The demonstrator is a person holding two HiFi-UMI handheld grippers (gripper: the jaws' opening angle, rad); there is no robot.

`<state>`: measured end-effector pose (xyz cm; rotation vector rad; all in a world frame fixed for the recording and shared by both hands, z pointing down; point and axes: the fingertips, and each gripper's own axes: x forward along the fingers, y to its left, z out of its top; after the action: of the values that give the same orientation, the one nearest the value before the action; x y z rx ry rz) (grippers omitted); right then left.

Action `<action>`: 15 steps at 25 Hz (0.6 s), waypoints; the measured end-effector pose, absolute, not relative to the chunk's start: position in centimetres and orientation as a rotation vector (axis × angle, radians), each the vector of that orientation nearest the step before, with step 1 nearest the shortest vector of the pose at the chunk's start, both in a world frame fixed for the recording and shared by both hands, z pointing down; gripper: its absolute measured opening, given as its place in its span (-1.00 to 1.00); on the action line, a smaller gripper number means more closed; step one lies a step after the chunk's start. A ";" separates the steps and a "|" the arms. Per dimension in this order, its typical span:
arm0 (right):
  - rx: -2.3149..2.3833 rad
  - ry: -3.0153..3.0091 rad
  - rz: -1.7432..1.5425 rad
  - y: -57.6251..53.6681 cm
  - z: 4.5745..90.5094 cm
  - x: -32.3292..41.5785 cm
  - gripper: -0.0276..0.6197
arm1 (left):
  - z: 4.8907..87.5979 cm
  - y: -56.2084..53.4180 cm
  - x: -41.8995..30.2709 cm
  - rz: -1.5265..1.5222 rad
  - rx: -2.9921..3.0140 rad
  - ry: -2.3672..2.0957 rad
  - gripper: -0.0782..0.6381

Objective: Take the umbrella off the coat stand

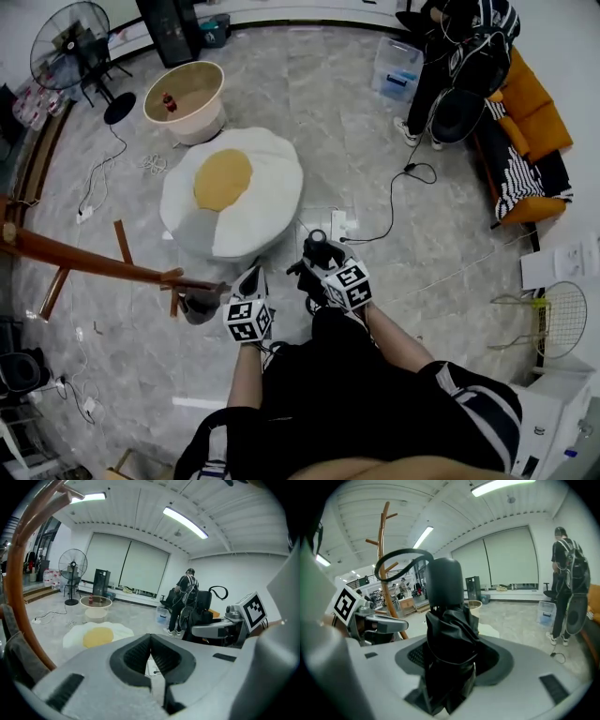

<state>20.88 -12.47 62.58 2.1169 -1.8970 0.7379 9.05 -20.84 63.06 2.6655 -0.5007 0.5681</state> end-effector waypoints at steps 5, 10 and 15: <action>2.220 -1.851 0.715 -10.7 60.9 22.8 -0.16 | 60.2 -20.3 11.3 0.521 2.718 -0.448 -0.78; 2.314 -1.882 0.625 -11.1 56.2 24.5 -0.16 | 54.4 -20.7 13.9 0.382 2.821 -0.417 -0.78; 2.373 -1.942 0.480 -12.1 50.2 25.6 -0.16 | 48.4 -21.0 15.5 0.230 2.921 -0.425 -0.78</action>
<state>25.57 -12.09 50.24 2.3729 -1.9420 0.4801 15.51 -20.98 48.38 2.9209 -0.4249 0.2299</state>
